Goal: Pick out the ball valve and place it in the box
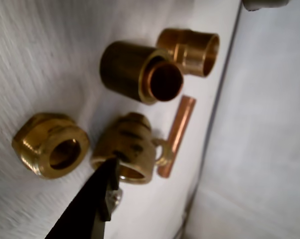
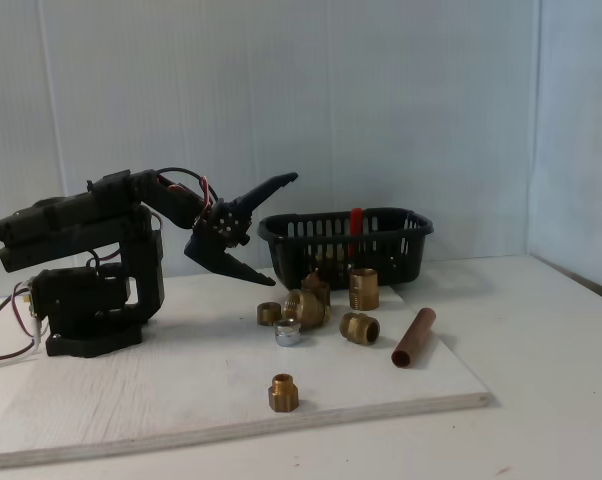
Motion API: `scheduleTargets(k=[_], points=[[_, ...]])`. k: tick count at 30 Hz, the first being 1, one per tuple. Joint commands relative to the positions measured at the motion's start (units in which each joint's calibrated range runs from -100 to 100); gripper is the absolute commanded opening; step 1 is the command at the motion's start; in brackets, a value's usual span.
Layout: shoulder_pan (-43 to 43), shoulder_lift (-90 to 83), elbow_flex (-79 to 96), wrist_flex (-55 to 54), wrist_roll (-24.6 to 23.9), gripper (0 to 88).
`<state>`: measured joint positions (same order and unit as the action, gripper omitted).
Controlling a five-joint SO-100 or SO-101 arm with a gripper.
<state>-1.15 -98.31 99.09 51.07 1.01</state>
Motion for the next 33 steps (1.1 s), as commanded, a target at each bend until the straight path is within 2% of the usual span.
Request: scheduleTargets(k=[1, 11, 19, 27, 33], points=[[0.1, -0.1, 0.6, -0.5, 0.5, 53.7], [-0.3, -0.3, 0.5, -0.6, 0.7, 0.9], [-1.3, 0.3, 0.5, -0.4, 0.6, 0.8], [-6.8, -0.2, 0.5, 7.4, 0.2, 0.8], [-7.0, 0.3, 0.5, 8.5, 0.2, 0.8]])
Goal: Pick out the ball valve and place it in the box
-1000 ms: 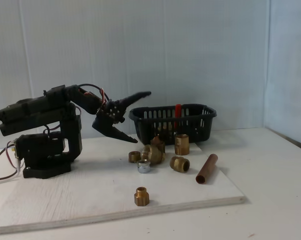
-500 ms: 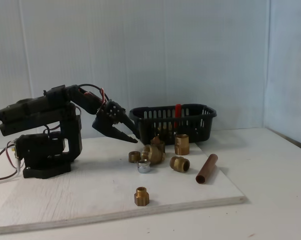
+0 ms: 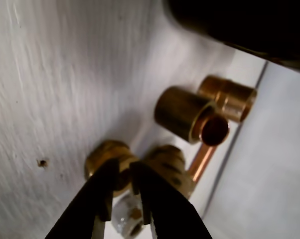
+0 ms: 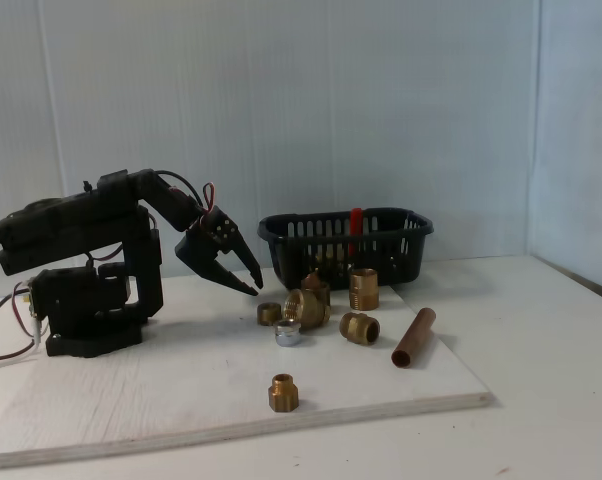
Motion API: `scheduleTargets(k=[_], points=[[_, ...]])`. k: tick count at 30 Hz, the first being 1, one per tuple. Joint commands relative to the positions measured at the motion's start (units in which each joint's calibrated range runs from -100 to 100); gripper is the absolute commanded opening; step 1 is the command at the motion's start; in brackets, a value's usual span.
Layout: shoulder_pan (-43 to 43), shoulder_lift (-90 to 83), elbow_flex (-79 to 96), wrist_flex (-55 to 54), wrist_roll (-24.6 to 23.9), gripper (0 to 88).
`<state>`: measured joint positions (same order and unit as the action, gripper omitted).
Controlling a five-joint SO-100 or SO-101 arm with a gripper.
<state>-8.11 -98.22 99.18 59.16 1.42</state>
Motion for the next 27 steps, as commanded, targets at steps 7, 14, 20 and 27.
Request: scheduleTargets(k=[7, 14, 20, 27], points=[[-0.3, -0.3, 0.5, 6.2, 0.1, 1.2], [0.3, -0.4, 0.5, 6.2, 0.1, 1.2], [2.4, -0.4, 0.5, 6.2, 0.1, 0.9], [4.2, -0.2, 0.5, 6.5, 0.2, 0.9]])
